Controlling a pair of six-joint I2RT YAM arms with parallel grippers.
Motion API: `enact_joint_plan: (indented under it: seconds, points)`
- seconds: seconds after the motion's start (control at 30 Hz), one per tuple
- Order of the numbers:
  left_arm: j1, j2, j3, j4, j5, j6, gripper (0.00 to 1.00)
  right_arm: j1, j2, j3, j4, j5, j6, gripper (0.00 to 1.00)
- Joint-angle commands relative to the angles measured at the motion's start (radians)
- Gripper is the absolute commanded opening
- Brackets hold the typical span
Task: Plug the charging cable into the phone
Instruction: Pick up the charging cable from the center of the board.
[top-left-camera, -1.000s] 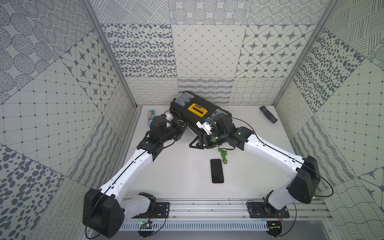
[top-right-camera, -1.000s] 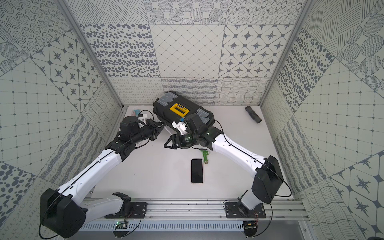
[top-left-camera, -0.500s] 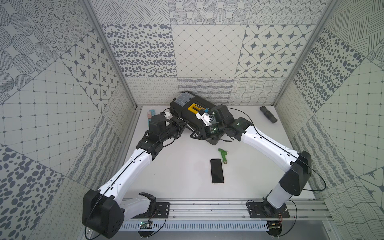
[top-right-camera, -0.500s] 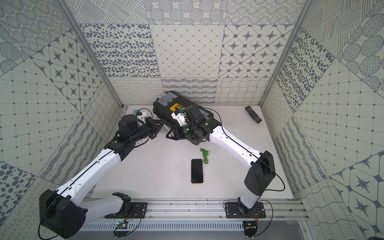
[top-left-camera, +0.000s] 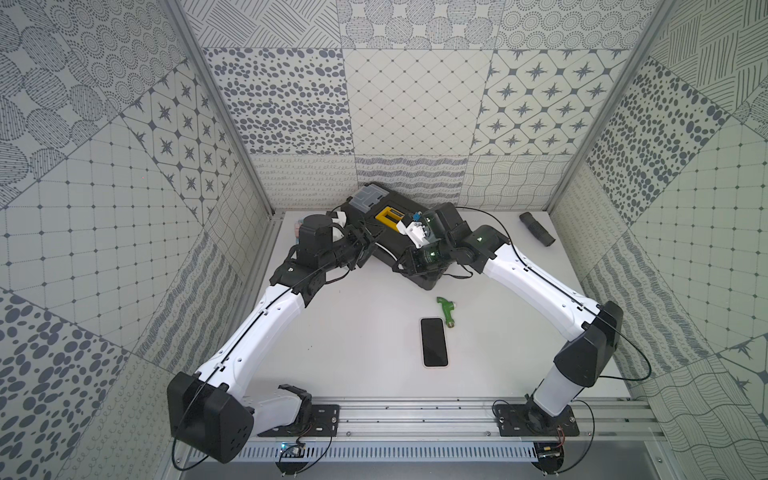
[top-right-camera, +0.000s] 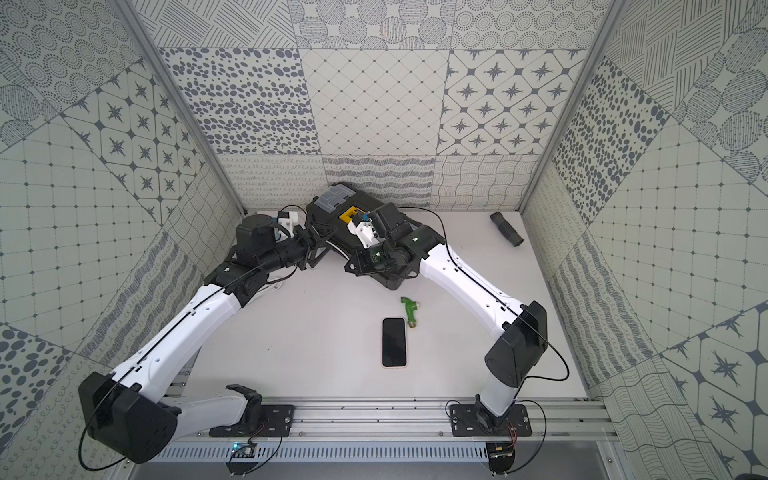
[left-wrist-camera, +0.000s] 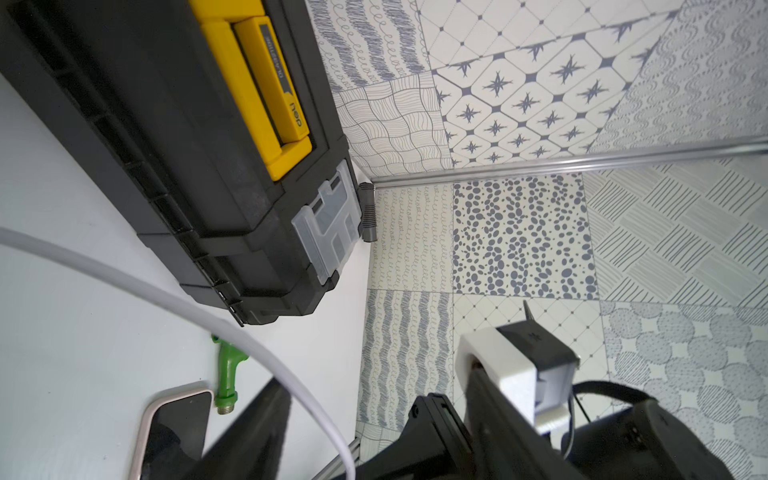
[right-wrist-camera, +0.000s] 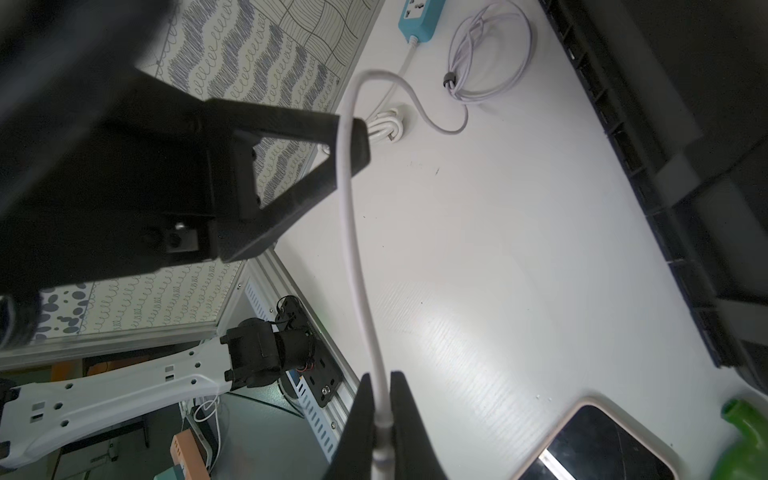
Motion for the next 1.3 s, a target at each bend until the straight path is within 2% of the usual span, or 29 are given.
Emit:
enact_joint_plan:
  seconds: [0.0, 0.1, 0.2, 0.37, 0.53, 0.6, 0.77, 0.87, 1.03, 1.2, 1.27]
  points:
    - [-0.010, 0.004, 0.119, -0.386, 0.061, 0.468, 0.97, -0.047, -0.017, 0.068, -0.100, 0.000, -0.029, 0.00]
    - [-0.018, -0.027, 0.152, -0.498, 0.027, 0.703, 0.97, -0.067, 0.018, 0.164, -0.194, -0.046, -0.060, 0.00]
    - [-0.053, -0.072, 0.152, -0.512, -0.010, 0.915, 0.97, -0.073, 0.074, 0.292, -0.311, -0.129, -0.114, 0.00]
    - [-0.129, -0.134, 0.090, -0.417, -0.027, 1.307, 0.95, -0.076, 0.107, 0.385, -0.413, -0.281, -0.171, 0.00]
    - [-0.162, -0.225, -0.091, -0.193, -0.078, 1.658, 0.91, -0.073, 0.116, 0.390, -0.464, -0.309, -0.192, 0.00]
    - [-0.163, -0.220, -0.113, -0.140, -0.135, 1.730, 0.89, -0.070, 0.109, 0.384, -0.475, -0.314, -0.199, 0.00]
    - [-0.178, -0.158, -0.085, -0.142, -0.183, 1.930, 0.84, -0.055, 0.062, 0.326, -0.479, -0.341, -0.199, 0.00]
    - [-0.192, -0.154, -0.108, -0.028, -0.241, 1.980, 0.80, -0.042, 0.042, 0.281, -0.486, -0.336, -0.199, 0.00]
    - [-0.246, -0.122, -0.101, 0.058, -0.317, 2.076, 0.80, -0.031, 0.038, 0.271, -0.485, -0.351, -0.198, 0.00]
    - [-0.257, -0.080, -0.071, 0.046, -0.281, 2.080, 0.64, -0.031, 0.033, 0.274, -0.483, -0.362, -0.197, 0.00]
    - [-0.259, -0.074, -0.067, 0.038, -0.271, 2.068, 0.52, -0.030, 0.029, 0.271, -0.484, -0.359, -0.197, 0.00]
